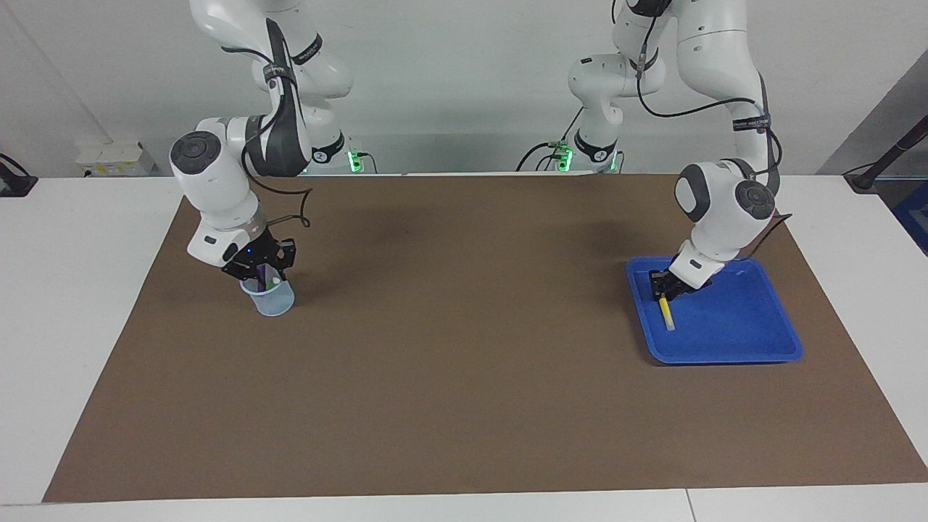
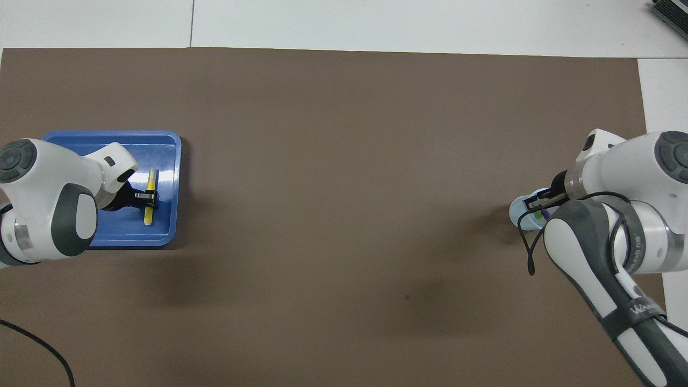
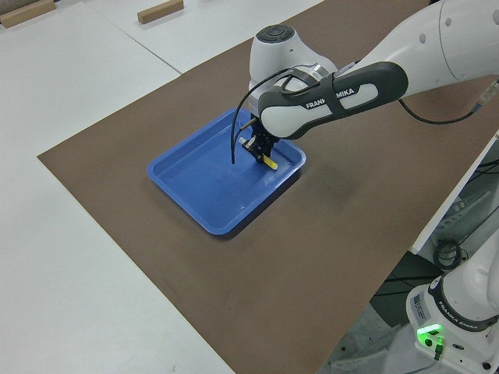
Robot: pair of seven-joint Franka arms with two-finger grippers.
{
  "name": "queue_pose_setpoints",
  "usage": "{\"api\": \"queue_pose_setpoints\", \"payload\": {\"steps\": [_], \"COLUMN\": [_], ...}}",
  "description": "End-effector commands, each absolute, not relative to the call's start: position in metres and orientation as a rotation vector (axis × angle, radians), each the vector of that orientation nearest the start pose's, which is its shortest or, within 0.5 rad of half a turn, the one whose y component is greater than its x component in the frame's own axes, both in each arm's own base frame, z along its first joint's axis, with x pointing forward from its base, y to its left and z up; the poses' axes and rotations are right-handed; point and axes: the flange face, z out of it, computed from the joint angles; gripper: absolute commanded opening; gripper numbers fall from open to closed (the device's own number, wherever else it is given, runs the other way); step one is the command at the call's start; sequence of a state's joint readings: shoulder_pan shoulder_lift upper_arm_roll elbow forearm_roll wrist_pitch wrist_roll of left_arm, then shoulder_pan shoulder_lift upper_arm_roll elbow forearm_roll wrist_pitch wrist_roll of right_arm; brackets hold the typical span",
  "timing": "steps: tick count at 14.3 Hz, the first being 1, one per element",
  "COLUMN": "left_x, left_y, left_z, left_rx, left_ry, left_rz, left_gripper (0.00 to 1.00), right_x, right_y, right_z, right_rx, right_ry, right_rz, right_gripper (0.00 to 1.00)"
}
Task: Right arm passes pens to left for tray arrangement
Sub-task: 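Lower the yellow pen into the tray and open the left gripper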
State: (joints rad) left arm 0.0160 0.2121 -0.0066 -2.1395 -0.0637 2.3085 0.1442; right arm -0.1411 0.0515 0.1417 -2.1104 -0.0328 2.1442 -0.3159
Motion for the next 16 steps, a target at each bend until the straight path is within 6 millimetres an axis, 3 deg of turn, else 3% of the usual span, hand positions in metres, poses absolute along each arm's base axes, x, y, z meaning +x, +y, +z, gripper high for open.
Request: {"api": "queue_pose_setpoints", "payload": {"steps": [1, 3, 5, 10, 12, 15, 16], "left_x": [0.560, 0.561, 0.564, 0.585, 0.590, 0.592, 0.592], "left_y": [0.007, 0.007, 0.007, 0.008, 0.011, 0.010, 0.007], "left_z": [0.300, 0.302, 0.309, 0.369, 0.392, 0.420, 0.431], "left_rx": [-3.207, -3.271, -3.280, -3.300, -3.307, -3.300, -3.299], "left_ry": [0.101, -0.001, -0.003, 0.011, 0.009, -0.140, -0.189], "left_rz": [0.056, 0.062, 0.101, 0.200, 0.240, 0.287, 0.295], "left_gripper": [0.51, 0.52, 0.63, 0.77, 0.77, 0.77, 0.77], "right_x": [0.546, 0.546, 0.546, 0.547, 0.547, 0.547, 0.547], "right_y": [-0.005, -0.005, -0.008, -0.008, -0.008, -0.009, -0.009], "right_z": [0.388, 0.389, 0.389, 0.388, 0.388, 0.388, 0.389], "right_rx": [-3.109, -3.109, -3.110, -3.107, -3.107, -3.107, -3.108], "right_ry": [-0.512, -0.506, -0.499, -0.496, -0.496, -0.494, -0.492], "right_rz": [0.016, 0.014, 0.014, 0.013, 0.013, 0.013, 0.010], "right_gripper": [0.34, 0.32, 0.26, 0.11, 0.10, 0.10, 0.26]}}
